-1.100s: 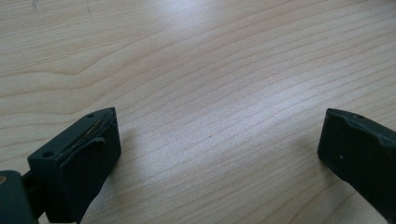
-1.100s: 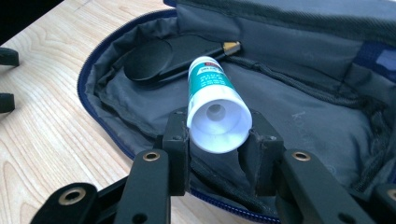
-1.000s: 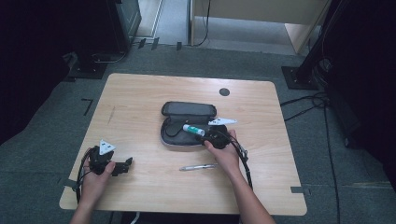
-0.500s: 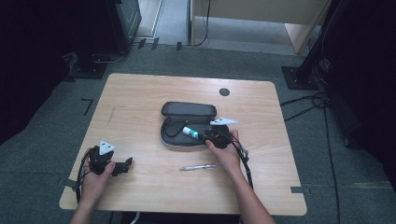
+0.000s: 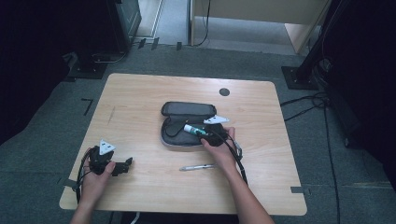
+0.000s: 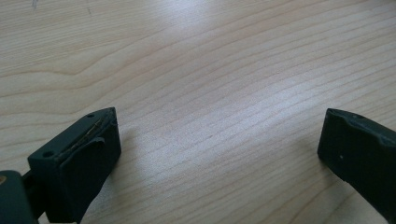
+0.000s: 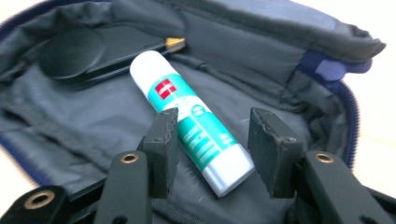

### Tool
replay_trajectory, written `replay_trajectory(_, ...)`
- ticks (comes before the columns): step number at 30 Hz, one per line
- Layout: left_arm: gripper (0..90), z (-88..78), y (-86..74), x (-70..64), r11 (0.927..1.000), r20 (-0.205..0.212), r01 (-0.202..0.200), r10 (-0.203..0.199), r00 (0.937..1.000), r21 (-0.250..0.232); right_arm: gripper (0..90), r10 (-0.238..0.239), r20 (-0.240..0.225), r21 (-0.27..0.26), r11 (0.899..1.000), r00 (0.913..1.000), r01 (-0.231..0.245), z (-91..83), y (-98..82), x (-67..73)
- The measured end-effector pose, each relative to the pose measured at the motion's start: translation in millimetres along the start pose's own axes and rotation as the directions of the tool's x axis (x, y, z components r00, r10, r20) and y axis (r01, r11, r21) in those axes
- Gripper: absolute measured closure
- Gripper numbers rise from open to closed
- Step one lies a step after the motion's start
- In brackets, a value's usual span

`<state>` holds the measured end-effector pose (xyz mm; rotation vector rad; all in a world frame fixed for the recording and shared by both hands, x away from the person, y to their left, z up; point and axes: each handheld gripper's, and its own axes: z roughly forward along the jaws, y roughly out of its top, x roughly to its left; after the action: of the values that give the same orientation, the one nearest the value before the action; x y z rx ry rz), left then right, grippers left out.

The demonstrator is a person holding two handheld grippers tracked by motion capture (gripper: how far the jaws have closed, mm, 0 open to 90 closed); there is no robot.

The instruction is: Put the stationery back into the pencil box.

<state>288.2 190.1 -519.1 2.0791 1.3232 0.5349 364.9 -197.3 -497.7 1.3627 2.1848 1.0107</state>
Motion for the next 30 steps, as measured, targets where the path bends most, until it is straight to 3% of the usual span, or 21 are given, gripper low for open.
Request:
replay_trajectory(4, 0.0, 0.0, 0.0, 0.0, 1.0000, 0.000, 0.000, 0.000, 1.0000, 0.000, 51.3, -0.001, 0.026, -0.015, 1.000, 0.9997, 0.001, 1.5, 2.8, 2.2)
replay_trajectory(9, 0.0, 0.0, 0.0, 0.0, 1.0000, 0.000, 0.000, 0.000, 1.0000, 0.000, 48.5, 0.025, -0.005, -0.058, 0.998, 0.9997, -0.025, -8.1, 3.7, 2.7)
replay_trajectory(15, 0.0, 0.0, 0.0, 0.0, 1.0000, 0.000, -0.001, 0.001, 1.0000, 0.000, 47.2, -0.015, -0.045, -0.110, 0.994, 0.9989, 0.010, -29.0, 0.3, 2.1)
replay_trajectory(30, 0.0, 0.0, 0.0, 0.0, 1.0000, 0.000, -0.001, 0.001, 1.0000, 0.000, 48.0, -0.043, -0.112, -0.176, 0.984, 0.9927, 0.022, -76.6, -21.4, 2.5)
